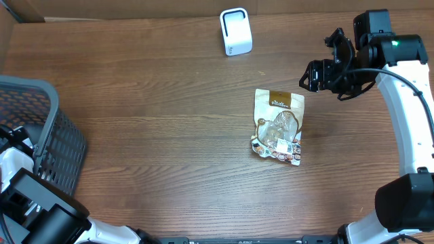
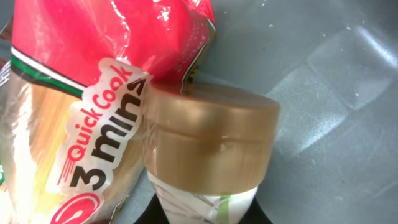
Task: Scan the item barcode
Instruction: 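Reach into the basket and grasp the white-and-gold tube with left gripper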
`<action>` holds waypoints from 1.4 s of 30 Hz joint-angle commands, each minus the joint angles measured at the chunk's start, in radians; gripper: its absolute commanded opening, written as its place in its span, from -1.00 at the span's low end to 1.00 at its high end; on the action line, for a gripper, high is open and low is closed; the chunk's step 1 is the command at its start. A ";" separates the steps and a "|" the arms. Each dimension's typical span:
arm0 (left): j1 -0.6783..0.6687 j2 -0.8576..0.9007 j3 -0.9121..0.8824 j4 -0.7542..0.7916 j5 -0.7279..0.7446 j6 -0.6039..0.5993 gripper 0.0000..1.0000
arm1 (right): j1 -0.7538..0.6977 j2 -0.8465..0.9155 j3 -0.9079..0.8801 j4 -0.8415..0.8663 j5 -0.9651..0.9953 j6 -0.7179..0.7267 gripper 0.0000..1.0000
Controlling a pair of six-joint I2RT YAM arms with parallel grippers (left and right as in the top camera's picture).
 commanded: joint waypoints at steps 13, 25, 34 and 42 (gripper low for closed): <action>-0.016 0.016 0.480 -0.427 0.041 -0.274 -0.92 | 0.003 -0.006 0.006 0.016 0.000 -0.001 0.67; -0.068 -0.048 0.940 -0.679 0.178 -0.303 -0.92 | 0.003 -0.006 0.006 0.010 0.000 -0.002 0.66; -0.209 -0.248 1.125 -0.674 0.388 -0.290 -0.92 | 0.003 -0.006 0.006 0.026 0.000 -0.002 0.67; -0.454 -0.401 1.125 -0.770 0.483 -0.290 -0.91 | 0.003 -0.006 0.006 0.021 0.000 -0.002 0.67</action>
